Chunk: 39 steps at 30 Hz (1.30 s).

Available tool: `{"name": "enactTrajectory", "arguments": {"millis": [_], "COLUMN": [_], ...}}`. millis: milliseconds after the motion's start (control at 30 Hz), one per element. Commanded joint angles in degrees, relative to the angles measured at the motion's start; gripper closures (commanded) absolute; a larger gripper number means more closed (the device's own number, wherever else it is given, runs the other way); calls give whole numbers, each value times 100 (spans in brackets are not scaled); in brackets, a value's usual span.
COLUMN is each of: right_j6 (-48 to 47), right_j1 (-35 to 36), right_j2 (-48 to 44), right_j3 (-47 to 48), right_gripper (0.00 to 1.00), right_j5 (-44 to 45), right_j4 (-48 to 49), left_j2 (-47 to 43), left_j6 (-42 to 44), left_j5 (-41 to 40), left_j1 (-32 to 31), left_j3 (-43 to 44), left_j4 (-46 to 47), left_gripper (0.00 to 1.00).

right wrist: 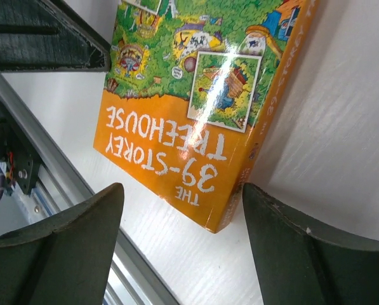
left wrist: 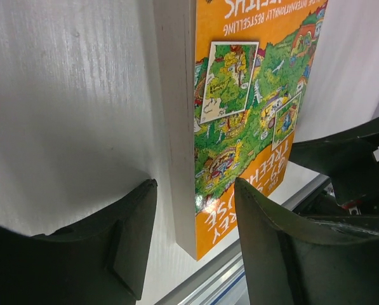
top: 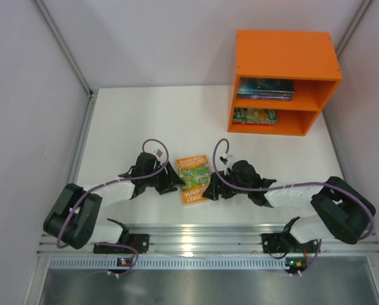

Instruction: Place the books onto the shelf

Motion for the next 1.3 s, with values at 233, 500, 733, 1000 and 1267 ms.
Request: {"name": "enactTrajectory", "arguments": {"millis": [233,500,733,1000,1267], "right_j6": [314,446,1096,1861,2081], "right_j1": [58,-469,-1023,-1023,-1040], "right_j2": [-531,-347,40,926,1639], "right_j3": [115,290,36,53,18], "right_gripper": [21,18,16,15,23], "right_j5": [847,733,154,-312,-787], "right_j4": [-208,-306,544,1512,2514], "left_j2": [781,1520,2214,2329,2496], "left_j6": [673,840,1025,1463,1561], "left_j5": [-543,28,565,504,512], "left_j1": [-14,161,530,1119,1155], "left_j3": [758,926,1119,1066,1154], "left_j4": [-297,-114,-156,-472,-499], "left_gripper": [45,87,99,99,98]}}
